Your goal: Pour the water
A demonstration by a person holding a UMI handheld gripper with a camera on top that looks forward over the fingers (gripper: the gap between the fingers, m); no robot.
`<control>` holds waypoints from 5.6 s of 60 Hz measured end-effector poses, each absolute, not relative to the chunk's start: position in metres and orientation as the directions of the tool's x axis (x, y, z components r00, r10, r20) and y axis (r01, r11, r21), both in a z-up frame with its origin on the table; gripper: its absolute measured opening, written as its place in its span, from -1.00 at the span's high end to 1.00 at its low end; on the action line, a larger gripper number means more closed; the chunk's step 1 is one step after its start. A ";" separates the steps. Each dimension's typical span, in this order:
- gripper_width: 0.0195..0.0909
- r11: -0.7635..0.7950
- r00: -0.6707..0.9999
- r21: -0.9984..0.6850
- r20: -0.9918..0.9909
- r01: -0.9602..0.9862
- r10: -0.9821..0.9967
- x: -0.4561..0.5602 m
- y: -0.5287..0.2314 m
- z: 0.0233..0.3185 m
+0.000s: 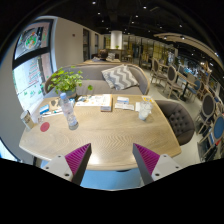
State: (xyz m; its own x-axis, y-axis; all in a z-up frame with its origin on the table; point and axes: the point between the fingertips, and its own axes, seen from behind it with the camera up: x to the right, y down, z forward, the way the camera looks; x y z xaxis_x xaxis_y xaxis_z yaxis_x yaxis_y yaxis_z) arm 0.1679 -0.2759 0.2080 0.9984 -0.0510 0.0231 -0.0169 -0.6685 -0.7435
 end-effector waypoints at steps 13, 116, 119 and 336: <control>-0.84 -0.692 0.999 -0.722 0.023 -0.004 -0.029 0.130 -0.265 0.187; 0.56 -0.485 0.997 -0.873 0.072 0.056 -0.015 -0.071 0.038 0.097; 0.56 -0.475 0.992 -0.874 0.125 0.100 -0.021 -0.072 0.039 0.109; -0.84 -0.695 0.996 -0.716 0.087 0.067 0.007 -0.265 -0.226 0.192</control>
State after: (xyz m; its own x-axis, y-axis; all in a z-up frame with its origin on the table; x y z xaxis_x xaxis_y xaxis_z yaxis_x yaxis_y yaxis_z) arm -0.2655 -0.2258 0.1922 0.9962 0.0074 0.0867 0.0674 -0.6951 -0.7158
